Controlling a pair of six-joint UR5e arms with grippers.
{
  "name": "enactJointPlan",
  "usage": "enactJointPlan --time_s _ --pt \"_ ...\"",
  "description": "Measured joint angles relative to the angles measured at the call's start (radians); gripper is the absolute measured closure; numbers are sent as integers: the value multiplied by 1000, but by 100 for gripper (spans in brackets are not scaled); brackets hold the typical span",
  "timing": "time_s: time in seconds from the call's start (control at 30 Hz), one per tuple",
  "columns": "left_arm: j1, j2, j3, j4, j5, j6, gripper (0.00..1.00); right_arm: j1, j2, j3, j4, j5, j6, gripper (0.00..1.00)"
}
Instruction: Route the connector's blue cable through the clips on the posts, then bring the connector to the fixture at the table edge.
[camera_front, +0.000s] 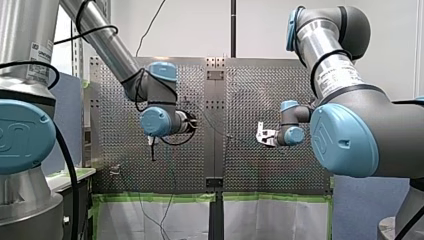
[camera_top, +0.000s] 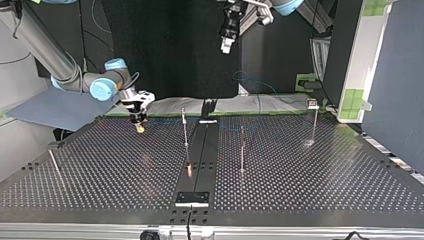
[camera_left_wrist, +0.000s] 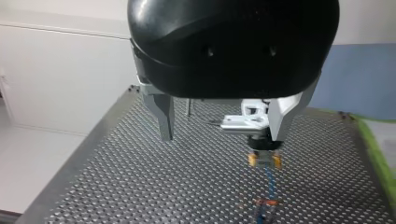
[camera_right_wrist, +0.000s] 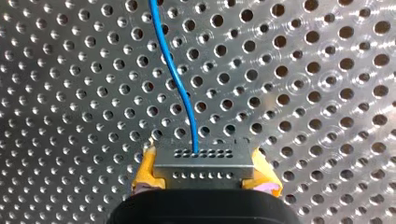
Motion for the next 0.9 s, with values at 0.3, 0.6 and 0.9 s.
enactJointPlan --time_s 0.3,0.6,0.9 --pt "10 0 -33 11 -1 -9 0 3 -54 0 42 48 -25 100" --pt "19 0 -44 29 0 -21 0 14 -129 18 108 118 -41 100" --pt "19 0 -44 23 0 -19 0 -4 -199 84 109 188 -54 100"
